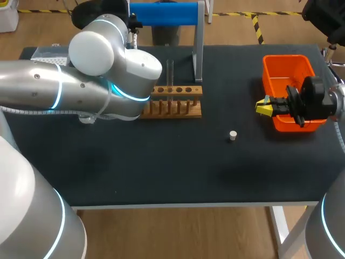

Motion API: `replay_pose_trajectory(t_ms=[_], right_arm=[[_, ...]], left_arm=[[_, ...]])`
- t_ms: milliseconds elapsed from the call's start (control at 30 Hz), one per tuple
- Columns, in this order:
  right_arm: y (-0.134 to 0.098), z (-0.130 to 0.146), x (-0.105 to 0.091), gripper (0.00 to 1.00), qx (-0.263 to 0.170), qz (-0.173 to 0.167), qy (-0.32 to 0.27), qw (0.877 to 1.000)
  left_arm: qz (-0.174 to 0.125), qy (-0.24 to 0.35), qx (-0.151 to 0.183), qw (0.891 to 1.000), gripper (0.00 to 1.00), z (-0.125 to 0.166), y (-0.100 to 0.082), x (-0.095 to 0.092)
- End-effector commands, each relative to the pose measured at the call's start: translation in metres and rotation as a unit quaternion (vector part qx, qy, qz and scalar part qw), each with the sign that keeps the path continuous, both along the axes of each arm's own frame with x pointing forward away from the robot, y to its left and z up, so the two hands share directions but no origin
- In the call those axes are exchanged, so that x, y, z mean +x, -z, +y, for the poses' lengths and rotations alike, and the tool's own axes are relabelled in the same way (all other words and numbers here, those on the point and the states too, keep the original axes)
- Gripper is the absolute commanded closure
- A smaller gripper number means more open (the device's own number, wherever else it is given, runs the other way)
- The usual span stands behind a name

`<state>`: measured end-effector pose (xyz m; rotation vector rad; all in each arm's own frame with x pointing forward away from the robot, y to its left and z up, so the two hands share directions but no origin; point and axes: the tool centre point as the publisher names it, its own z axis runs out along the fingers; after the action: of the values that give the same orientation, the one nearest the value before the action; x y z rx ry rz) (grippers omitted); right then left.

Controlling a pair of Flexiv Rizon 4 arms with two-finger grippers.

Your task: Invert the test tube, pick up the pipette, mount the tip to pipette, aspirate from beaker and dispense into the tube, eject the tip, return the pipette, and cap with the stopper.

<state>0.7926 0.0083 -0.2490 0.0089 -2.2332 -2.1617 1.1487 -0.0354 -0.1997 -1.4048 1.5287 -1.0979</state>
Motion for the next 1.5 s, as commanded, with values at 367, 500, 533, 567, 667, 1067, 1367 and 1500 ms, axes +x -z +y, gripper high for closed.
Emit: replay_pose_trajectory(t_ms=[367, 500, 533, 567, 667, 1067, 1367, 1500], right_arm=[[0.0, 0.001, -0.001, 1.0, -0.001, 0.0, 0.002, 1.0], [0.0, 0.001, -0.001, 1.0, -0.001, 0.0, 0.002, 1.0], [0.0, 0.001, -0.001, 1.0, -0.001, 0.0, 0.002, 1.0], [0.0, 0.001, -0.001, 1.0, -0.001, 0.0, 0.002, 1.0], [0.0, 0.001, -0.001, 1.0, -0.001, 0.0, 0.002, 1.0], [0.0, 0.001, -0.001, 1.0, -0.001, 0.0, 0.002, 1.0], [0.0, 0.001, -0.001, 1.0, -0.001, 0.0, 0.002, 1.0], [0.0, 0.001, -0.001, 1.0, -0.001, 0.0, 0.002, 1.0]], left_arm=[[0.004, 0.002, 0.0, 1.0, 0.55, -0.001, 0.005, 0.01], [0.003, 0.002, -0.001, 1.0, 0.55, -0.001, 0.006, 0.011], [0.003, 0.002, -0.001, 1.0, 0.55, -0.001, 0.006, 0.012], [0.003, 0.002, -0.001, 1.0, 0.55, -0.002, 0.006, 0.012], [0.003, 0.002, -0.002, 1.0, 0.55, -0.002, 0.006, 0.014], [0.007, 0.001, -0.003, 1.0, 0.7, -0.004, 0.008, 0.017], [0.004, -0.001, -0.007, 1.0, 0.69, -0.005, 0.008, 0.019], [0.001, -0.003, -0.007, 1.0, 0.69, -0.005, 0.008, 0.02]])
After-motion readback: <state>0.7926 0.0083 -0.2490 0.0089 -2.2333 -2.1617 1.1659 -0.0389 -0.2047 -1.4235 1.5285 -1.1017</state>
